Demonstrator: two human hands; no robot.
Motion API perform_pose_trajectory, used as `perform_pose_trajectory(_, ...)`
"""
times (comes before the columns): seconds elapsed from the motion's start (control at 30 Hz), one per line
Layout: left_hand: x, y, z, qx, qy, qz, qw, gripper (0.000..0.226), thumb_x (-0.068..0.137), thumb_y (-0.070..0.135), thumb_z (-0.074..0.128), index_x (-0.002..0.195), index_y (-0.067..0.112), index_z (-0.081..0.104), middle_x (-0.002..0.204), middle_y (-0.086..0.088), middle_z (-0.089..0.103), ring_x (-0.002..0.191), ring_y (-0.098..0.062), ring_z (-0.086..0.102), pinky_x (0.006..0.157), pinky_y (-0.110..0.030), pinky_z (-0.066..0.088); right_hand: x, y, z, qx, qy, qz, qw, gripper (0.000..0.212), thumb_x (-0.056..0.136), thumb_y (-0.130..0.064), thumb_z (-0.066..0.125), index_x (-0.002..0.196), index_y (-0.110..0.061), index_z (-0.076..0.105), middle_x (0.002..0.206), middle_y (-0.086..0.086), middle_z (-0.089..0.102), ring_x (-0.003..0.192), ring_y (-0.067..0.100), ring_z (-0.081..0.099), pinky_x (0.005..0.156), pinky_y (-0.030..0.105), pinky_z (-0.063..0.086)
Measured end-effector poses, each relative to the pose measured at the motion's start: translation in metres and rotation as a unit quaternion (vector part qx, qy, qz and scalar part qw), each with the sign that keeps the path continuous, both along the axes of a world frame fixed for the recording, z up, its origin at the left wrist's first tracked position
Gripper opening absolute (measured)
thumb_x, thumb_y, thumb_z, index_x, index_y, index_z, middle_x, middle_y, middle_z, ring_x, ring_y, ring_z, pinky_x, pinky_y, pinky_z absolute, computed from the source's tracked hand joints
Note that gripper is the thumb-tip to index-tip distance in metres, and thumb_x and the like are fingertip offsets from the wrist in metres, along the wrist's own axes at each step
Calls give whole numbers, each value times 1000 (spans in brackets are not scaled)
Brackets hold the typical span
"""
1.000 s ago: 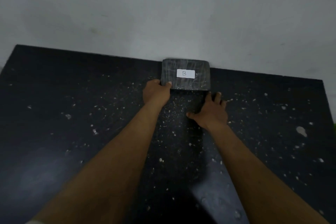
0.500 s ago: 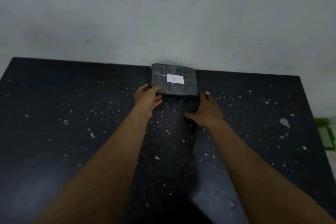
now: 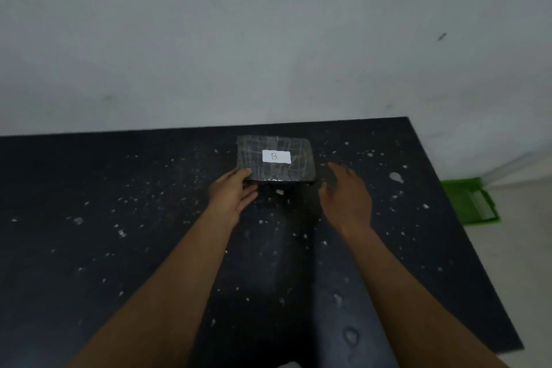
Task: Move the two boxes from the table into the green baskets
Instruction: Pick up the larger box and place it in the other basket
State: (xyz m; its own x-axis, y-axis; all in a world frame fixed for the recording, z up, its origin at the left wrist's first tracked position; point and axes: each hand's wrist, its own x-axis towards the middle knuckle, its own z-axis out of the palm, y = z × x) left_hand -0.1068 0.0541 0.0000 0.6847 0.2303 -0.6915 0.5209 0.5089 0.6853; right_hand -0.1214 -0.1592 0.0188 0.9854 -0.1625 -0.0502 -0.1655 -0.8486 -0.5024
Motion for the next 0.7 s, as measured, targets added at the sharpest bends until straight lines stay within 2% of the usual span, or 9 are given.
perform_pose_trajectory(0.23, -35, -113, 27, 11, -37, -88, 995, 40, 87, 17, 69, 125, 8, 60, 110, -17, 70, 86, -24, 71, 64, -30, 58, -60, -109, 25, 7, -61, -75, 995, 48, 91, -24, 56, 139, -23, 52, 140, 2, 55, 125, 25, 51, 98, 36, 45)
perform_pose_trajectory(0.33, -57, -178, 39, 9, -43, -122, 992, 35, 88, 15, 66, 122, 8, 60, 110, -18, 69, 84, -25, 69, 68, -32, 57, -94, -168, 35, 15, -85, -111, 990, 48, 89, -22, 57, 137, -22, 55, 135, 4, 58, 122, 27, 54, 95, 36, 46)
perform_pose_trajectory(0.47, -90, -271, 52, 4, -42, -177, 983, 24, 89, 14, 65, 112, 9, 62, 99, -15, 69, 82, -25, 69, 69, -33, 56, -144, -250, 45, 4, -98, -169, 981, 47, 89, -24, 55, 136, -21, 55, 135, 4, 59, 122, 26, 54, 93, 37, 47)
perform_pose_trajectory(0.6, -120, -358, 65, -11, -53, -229, 972, 25, 88, 13, 65, 113, 8, 62, 101, -15, 70, 84, -25, 69, 68, -32, 56, -192, -326, 52, -2, -109, -222, 969, 44, 93, -26, 52, 137, -23, 56, 136, 3, 58, 123, 25, 53, 93, 36, 46)
perform_pose_trajectory(0.7, -138, -416, 74, -17, -61, -262, 963, 23, 89, 13, 64, 112, 8, 62, 97, -14, 70, 83, -25, 68, 68, -32, 54, -224, -377, 57, -8, -117, -264, 957, 41, 94, -22, 51, 135, -21, 57, 133, 4, 60, 118, 26, 55, 87, 34, 45)
